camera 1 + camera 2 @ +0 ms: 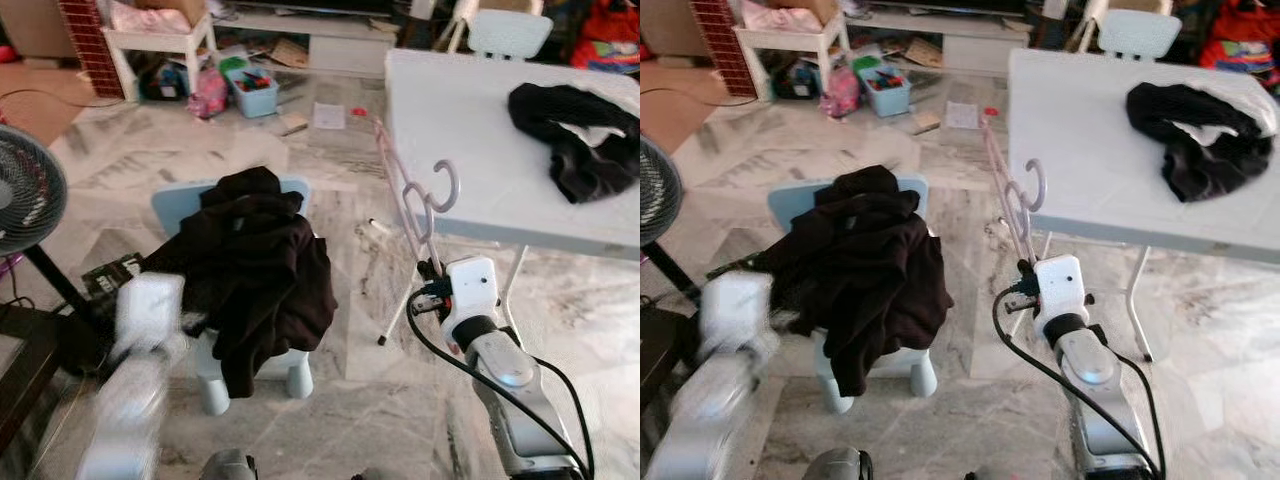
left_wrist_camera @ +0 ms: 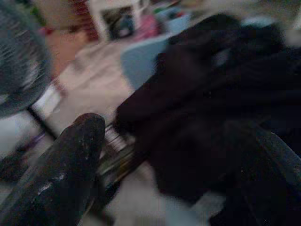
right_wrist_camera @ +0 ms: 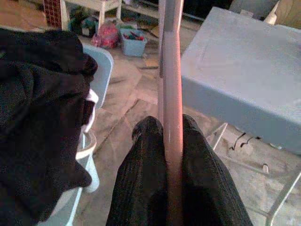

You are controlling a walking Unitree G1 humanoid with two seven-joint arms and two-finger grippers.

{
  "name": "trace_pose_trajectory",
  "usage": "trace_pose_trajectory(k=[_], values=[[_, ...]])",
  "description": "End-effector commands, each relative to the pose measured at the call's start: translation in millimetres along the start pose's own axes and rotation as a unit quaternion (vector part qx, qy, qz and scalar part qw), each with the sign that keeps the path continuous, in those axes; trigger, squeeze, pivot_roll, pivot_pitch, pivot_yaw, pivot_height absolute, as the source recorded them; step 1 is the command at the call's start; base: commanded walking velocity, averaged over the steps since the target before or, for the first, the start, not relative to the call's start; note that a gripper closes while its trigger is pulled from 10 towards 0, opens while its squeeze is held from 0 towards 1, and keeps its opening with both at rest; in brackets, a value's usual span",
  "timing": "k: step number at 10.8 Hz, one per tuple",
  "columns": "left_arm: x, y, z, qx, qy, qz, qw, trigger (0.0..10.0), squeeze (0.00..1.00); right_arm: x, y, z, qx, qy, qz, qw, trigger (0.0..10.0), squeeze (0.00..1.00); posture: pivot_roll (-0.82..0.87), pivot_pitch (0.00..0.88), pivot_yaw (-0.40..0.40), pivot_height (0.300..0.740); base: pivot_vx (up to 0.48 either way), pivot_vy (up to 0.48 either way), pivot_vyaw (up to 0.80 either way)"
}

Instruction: Hang hanger

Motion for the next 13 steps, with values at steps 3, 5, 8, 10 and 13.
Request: trace_pose_trajectory(k=[3, 5, 8, 10, 13], values=[[10.3, 3.3, -12.4, -0.001, 0.021, 0.005, 1.000, 10.0, 0.00, 6.1, -5.9, 4.1, 0.010, 0.011, 0.005, 1.000, 10.0, 0.00, 0.04, 0.000, -0.066, 0.740, 0.000, 0.000, 0.00], [30.7, 18.4, 11.4, -0.012, 0.056, -0.005, 0.998, 10.0, 0.00, 14.9, -9.0, 10.3, 0.006, 0.029, 0.016, 0.999, 10.0, 0.00, 0.01, 0.000, -0.048, 0.740, 0.000, 0.000, 0.00], [47.7, 30.7, 24.1, -0.056, 0.095, -0.015, 0.994, 10.0, 0.00, 17.7, -2.1, 8.0, -0.014, 0.035, 0.021, 0.999, 10.0, 0.00, -0.02, 0.000, -0.035, 0.740, 0.000, 0.000, 0.00], [55.7, 31.0, 25.4, -0.093, 0.127, -0.009, 0.988, 10.0, 0.00, 8.8, -1.7, 0.5, -0.009, 0.015, 0.017, 1.000, 10.0, 0.00, -0.02, 0.000, -0.034, 0.740, 0.000, 0.000, 0.00], [63.8, 20.5, 23.2, -0.104, 0.162, 0.024, 0.981, 10.0, 0.00, 6.5, 13.8, -11.2, -0.012, 0.002, 0.028, 1.000, 10.0, 0.00, -0.02, 0.000, -0.043, 0.740, 0.000, 0.000, 0.00]])
Point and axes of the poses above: a point about 5 cm out from each wrist's last joint towards the gripper, its own z axis pointing out of the wrist towards the gripper, its own x axis along the axis of the wrist's last joint, y = z × x, the point moved 1 cm from there along z, pointing out of the wrist towards the gripper
